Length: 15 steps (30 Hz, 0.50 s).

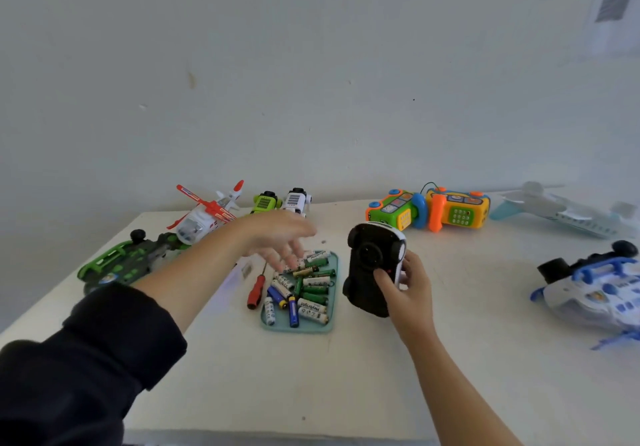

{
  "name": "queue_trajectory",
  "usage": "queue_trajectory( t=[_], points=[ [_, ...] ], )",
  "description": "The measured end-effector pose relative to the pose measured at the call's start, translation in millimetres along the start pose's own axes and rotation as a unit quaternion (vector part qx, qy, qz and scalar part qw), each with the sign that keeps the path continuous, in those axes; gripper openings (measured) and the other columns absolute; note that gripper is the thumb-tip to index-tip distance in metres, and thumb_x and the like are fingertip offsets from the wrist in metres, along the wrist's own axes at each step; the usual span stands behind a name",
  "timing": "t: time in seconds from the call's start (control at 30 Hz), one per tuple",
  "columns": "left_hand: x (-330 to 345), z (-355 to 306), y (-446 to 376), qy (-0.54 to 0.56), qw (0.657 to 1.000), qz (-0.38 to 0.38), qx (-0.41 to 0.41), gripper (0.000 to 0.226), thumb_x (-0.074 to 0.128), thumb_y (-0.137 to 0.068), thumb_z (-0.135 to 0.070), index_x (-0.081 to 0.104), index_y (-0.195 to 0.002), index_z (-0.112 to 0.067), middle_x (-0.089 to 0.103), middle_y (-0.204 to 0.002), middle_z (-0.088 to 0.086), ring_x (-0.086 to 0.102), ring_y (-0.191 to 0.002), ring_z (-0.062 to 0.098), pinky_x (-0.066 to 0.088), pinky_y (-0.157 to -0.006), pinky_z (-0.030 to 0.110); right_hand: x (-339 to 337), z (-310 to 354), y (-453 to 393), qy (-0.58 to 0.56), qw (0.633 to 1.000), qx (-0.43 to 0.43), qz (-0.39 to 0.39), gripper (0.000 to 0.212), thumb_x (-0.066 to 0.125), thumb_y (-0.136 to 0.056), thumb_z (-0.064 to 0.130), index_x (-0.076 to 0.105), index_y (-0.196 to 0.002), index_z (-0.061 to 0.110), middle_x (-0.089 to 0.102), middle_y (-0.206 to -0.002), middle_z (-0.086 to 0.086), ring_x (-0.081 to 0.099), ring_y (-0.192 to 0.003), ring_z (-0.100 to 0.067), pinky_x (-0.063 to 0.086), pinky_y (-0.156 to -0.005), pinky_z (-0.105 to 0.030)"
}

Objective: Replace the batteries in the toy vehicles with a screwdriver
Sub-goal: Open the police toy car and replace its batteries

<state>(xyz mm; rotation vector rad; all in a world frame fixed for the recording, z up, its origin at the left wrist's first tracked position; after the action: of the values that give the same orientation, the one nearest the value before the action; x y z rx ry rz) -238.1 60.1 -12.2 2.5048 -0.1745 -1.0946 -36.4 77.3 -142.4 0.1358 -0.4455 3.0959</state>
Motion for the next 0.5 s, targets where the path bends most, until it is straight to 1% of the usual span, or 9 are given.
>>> queue_trajectory(
  t=[0.07, 0.13, 0.2, 0.23, 0.27, 0.33, 0.37, 0.4, 0.5],
  points=[
    [1, 22, 0, -0.124, 0.990, -0.014, -0.064, 0.040, 0.040, -0.101, -0.026, 0.040, -0.138, -0.011, 0.059, -0.118, 0.021, 0.066, -0.095, 0.029, 0.058, -0.075, 0.037, 2, -4, 9, -0.015, 0.999, 0.034, -0.016, 0.042, 0.064, -0.073, 0.027, 0.048, -0.112, 0.026, 0.063, -0.101, 0.001, 0.059, -0.090, -0.018, 0.047, -0.065, -0.021],
    [10, 45, -1, -0.227, 0.967, -0.023, -0.110, 0.034, 0.042, -0.099, -0.015, 0.047, -0.131, -0.006, 0.060, -0.117, 0.020, 0.066, -0.095, 0.030, 0.057, -0.079, 0.038, 4, -5, 15, -0.025, 0.998, 0.060, -0.015, 0.035, 0.065, -0.084, 0.018, 0.044, -0.110, 0.026, 0.063, -0.102, -0.005, 0.060, -0.092, -0.022, 0.049, -0.064, -0.025],
    [20, 59, -1, -0.315, 0.941, -0.040, -0.116, 0.030, 0.043, -0.096, -0.007, 0.052, -0.124, -0.003, 0.060, -0.116, 0.019, 0.065, -0.080, 0.026, 0.056, -0.065, 0.033, 4, -7, 17, -0.034, 0.996, 0.086, -0.006, 0.030, 0.058, -0.090, 0.012, 0.043, -0.112, 0.028, 0.063, -0.105, -0.008, 0.062, -0.094, -0.023, 0.053, -0.068, -0.029],
    [26, 64, -1, -0.350, 0.929, -0.050, -0.112, 0.029, 0.043, -0.095, -0.005, 0.052, -0.122, -0.002, 0.059, -0.117, 0.019, 0.061, -0.073, 0.023, 0.050, -0.055, 0.031, 3, -8, 17, -0.035, 0.995, 0.097, -0.001, 0.031, 0.056, -0.092, 0.012, 0.043, -0.115, 0.028, 0.064, -0.108, -0.008, 0.063, -0.094, -0.022, 0.054, -0.068, -0.027],
    [30, 69, -2, -0.379, 0.917, -0.061, -0.104, 0.029, 0.043, -0.094, -0.004, 0.052, -0.122, -0.001, 0.058, -0.118, 0.018, 0.059, -0.074, 0.023, 0.044, -0.052, 0.030, 1, -8, 17, -0.029, 0.994, 0.105, 0.005, 0.033, 0.054, -0.094, 0.012, 0.043, -0.120, 0.029, 0.064, -0.110, -0.007, 0.064, -0.094, -0.018, 0.053, -0.067, -0.022],
    [33, 78, -5, -0.401, 0.907, -0.083, -0.096, 0.032, 0.044, -0.094, -0.005, 0.049, -0.125, -0.002, 0.056, -0.122, 0.017, 0.061, -0.095, 0.028, 0.041, -0.060, 0.030, 0, -8, 18, -0.007, 0.994, 0.107, 0.020, 0.039, 0.052, -0.094, 0.010, 0.044, -0.126, 0.032, 0.063, -0.113, -0.004, 0.063, -0.097, -0.014, 0.049, -0.064, -0.014],
    [33, 82, -6, -0.392, 0.910, -0.090, -0.099, 0.033, 0.043, -0.094, -0.006, 0.048, -0.127, -0.003, 0.055, -0.125, 0.017, 0.060, -0.102, 0.030, 0.043, -0.064, 0.030, 0, -8, 18, 0.005, 0.994, 0.105, 0.027, 0.041, 0.051, -0.094, 0.009, 0.044, -0.125, 0.035, 0.063, -0.113, -0.003, 0.062, -0.098, -0.014, 0.048, -0.065, -0.014],
    [31, 87, -7, -0.371, 0.918, -0.096, -0.104, 0.033, 0.042, -0.095, -0.006, 0.047, -0.127, -0.004, 0.054, -0.126, 0.017, 0.060, -0.102, 0.031, 0.047, -0.066, 0.031, 1, -8, 19, 0.018, 0.994, 0.105, 0.032, 0.044, 0.051, -0.094, 0.008, 0.044, -0.125, 0.037, 0.063, -0.113, -0.002, 0.062, -0.099, -0.014, 0.047, -0.066, -0.015],
    [26, 101, -7, -0.276, 0.944, -0.132, -0.123, 0.029, 0.045, -0.093, -0.010, 0.047, -0.122, -0.006, 0.055, -0.120, 0.018, 0.064, -0.085, 0.033, 0.055, -0.066, 0.036, 3, -10, 22, 0.053, 0.993, 0.102, 0.027, 0.049, 0.052, -0.091, 0.007, 0.043, -0.130, 0.035, 0.062, -0.114, -0.001, 0.062, -0.099, -0.016, 0.047, -0.067, -0.016]
  ],
)
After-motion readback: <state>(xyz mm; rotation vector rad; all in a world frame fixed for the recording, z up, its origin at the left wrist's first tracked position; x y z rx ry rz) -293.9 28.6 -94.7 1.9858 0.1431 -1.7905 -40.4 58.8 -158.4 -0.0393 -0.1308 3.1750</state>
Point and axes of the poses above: each hand's wrist, its own y-axis away from the middle knuckle, its own x-axis out of the palm, z = x × y, the point moved 3 cm from there along -y, towards the middle knuckle
